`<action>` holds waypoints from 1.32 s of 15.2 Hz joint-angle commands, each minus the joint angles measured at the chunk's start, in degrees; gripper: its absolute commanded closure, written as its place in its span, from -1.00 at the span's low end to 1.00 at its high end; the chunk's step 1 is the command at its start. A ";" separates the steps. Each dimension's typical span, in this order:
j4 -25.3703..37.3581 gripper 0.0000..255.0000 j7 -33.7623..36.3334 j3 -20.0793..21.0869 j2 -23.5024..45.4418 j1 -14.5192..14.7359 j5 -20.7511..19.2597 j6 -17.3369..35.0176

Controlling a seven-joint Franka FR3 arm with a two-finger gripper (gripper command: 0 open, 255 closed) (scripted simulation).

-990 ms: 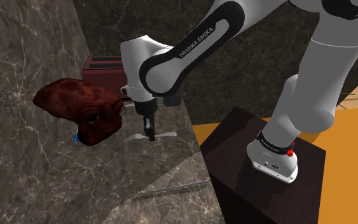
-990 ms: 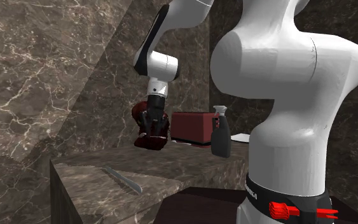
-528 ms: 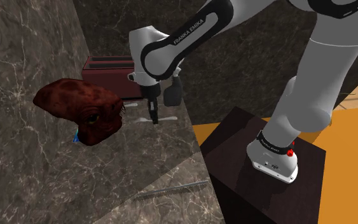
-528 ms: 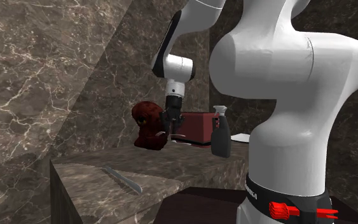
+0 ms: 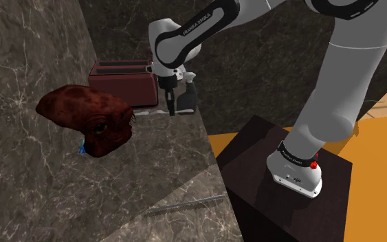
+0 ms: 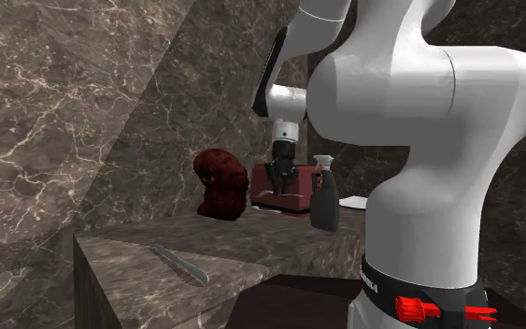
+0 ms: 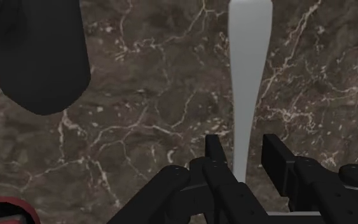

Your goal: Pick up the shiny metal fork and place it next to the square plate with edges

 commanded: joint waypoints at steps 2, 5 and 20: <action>3.36 1.00 -3.21 -1.66 2.16 -2.09 -0.91 -1.62; 7.12 1.00 -6.21 -3.17 4.59 -4.09 -1.69 -3.28; 37.50 1.00 -19.33 -8.70 23.38 -13.28 -4.24 -15.89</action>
